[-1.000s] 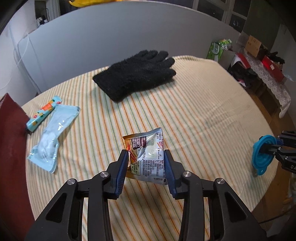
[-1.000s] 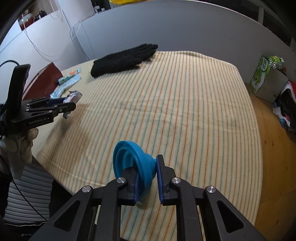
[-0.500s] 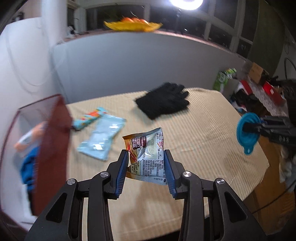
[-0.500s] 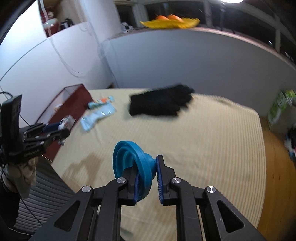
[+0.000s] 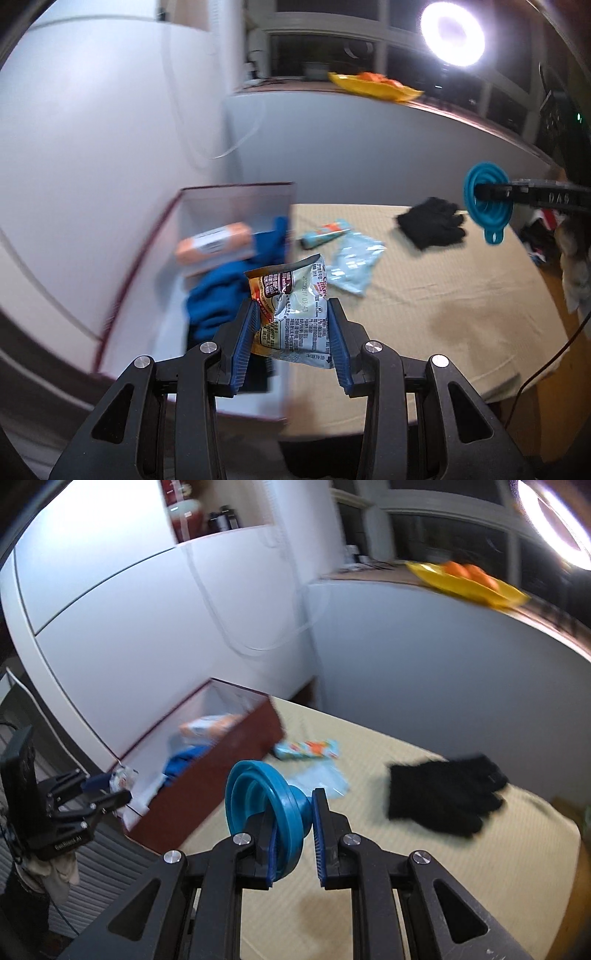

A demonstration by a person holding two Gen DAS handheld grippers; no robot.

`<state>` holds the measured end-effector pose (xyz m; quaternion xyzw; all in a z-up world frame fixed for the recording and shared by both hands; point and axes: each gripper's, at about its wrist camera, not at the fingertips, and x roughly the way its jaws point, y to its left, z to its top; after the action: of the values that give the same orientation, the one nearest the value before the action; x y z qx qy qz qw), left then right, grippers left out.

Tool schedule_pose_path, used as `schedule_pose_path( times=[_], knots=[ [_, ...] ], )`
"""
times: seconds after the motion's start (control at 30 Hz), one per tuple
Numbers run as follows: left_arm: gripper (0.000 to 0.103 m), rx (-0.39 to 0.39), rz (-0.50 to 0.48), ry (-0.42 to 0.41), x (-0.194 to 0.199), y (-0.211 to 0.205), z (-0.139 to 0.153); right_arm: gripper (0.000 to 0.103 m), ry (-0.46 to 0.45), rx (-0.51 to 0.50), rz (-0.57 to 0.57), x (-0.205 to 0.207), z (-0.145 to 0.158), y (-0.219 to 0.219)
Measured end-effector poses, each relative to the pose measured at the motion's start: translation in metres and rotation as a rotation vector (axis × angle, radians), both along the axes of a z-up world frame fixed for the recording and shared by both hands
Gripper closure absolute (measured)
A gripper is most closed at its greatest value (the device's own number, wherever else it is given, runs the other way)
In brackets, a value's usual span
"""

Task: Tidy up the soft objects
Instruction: 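Carry the cotton-pad bag and blue funnel into the shoebox with both grippers, then open both grippers in the shoebox and withdraw them toward the glove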

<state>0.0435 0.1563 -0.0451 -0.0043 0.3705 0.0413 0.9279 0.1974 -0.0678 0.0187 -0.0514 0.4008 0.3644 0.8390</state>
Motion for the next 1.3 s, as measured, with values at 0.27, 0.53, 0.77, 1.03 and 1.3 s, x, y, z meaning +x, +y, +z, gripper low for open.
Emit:
schedule_pose_path(
  times=[0.27, 0.53, 0.77, 1.03, 1.3],
  knots=[
    [0.066, 0.051, 0.116, 0.018, -0.012, 0.045, -0.008, 0.089, -0.02, -0.013, 0.128, 0.007, 0.006, 0.094],
    [0.066, 0.06, 0.167, 0.044, -0.009, 0.07, -0.018, 0.089, -0.007, -0.051, 0.204, 0.013, -0.01, 0.157],
    [0.066, 0.071, 0.197, 0.058, -0.002, 0.078, -0.023, 0.089, 0.007, -0.074, 0.239, 0.017, -0.025, 0.193],
    [0.064, 0.07, 0.195, 0.066, 0.008, 0.078, -0.025, 0.088, 0.033, -0.11, 0.251, 0.02, -0.042, 0.219],
    [0.032, 0.066, 0.201, 0.062, 0.009, 0.078, -0.024, 0.044, -0.003, -0.092, 0.246, 0.018, -0.037, 0.216]
  ],
)
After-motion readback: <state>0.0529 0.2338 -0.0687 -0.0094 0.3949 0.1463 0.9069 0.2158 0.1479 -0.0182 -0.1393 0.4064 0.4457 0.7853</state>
